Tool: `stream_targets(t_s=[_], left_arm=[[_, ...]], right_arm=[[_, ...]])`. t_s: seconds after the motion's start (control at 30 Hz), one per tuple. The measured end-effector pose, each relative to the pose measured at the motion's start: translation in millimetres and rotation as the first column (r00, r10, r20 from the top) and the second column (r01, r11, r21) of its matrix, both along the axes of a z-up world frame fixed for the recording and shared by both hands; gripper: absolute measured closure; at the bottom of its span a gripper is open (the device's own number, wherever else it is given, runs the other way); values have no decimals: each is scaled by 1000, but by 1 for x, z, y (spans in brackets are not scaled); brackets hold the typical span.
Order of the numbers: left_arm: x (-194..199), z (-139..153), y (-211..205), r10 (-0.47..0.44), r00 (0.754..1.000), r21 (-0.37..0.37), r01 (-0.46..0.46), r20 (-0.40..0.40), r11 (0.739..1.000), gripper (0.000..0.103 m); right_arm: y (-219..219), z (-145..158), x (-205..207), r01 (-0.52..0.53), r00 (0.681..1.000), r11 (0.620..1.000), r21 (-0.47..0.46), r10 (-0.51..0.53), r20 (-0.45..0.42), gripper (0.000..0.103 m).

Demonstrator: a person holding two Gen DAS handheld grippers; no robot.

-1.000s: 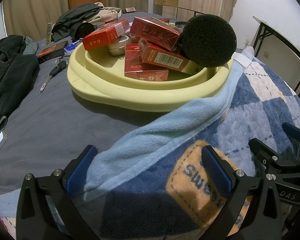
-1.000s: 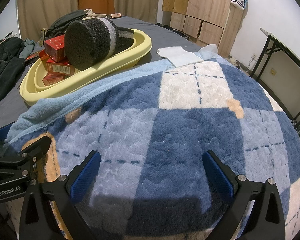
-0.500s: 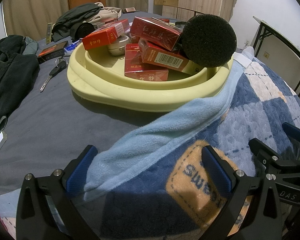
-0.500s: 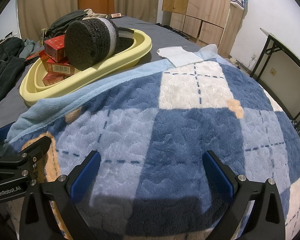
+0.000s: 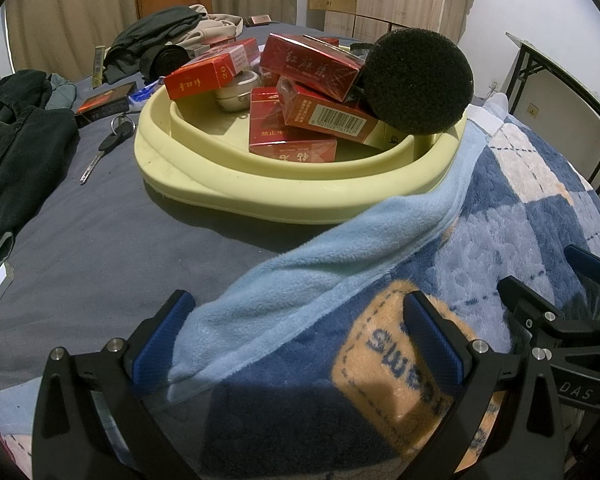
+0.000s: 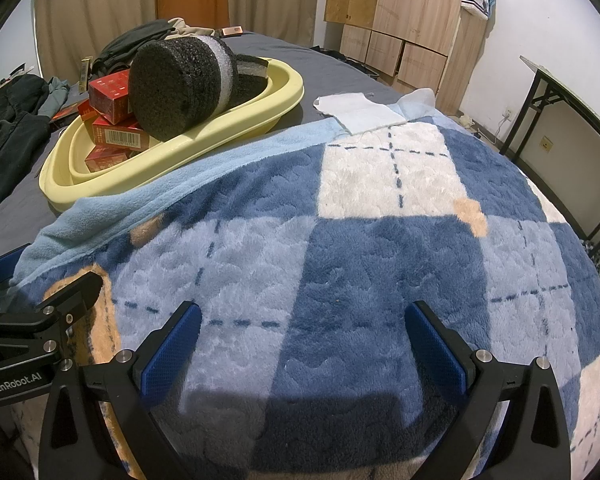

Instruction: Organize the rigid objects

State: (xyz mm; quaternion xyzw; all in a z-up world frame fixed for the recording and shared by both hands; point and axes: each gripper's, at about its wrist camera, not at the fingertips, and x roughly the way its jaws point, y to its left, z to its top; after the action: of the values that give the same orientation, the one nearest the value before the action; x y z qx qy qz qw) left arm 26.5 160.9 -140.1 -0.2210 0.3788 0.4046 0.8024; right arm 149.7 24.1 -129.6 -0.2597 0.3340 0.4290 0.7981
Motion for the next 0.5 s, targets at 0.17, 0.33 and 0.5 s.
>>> stream_targets(t_s=[0.17, 0.33, 0.5], left_arm=[[0, 0, 0, 0, 1000, 0, 0, 0, 1000, 0], [0, 0, 0, 0, 1000, 0, 0, 0, 1000, 0], [0, 0, 0, 0, 1000, 0, 0, 0, 1000, 0]], right_arm=[[0, 0, 0, 0, 1000, 1000, 0, 0, 0, 0], [0, 0, 0, 0, 1000, 1000, 0, 0, 0, 0], [0, 0, 0, 0, 1000, 1000, 0, 0, 0, 0]])
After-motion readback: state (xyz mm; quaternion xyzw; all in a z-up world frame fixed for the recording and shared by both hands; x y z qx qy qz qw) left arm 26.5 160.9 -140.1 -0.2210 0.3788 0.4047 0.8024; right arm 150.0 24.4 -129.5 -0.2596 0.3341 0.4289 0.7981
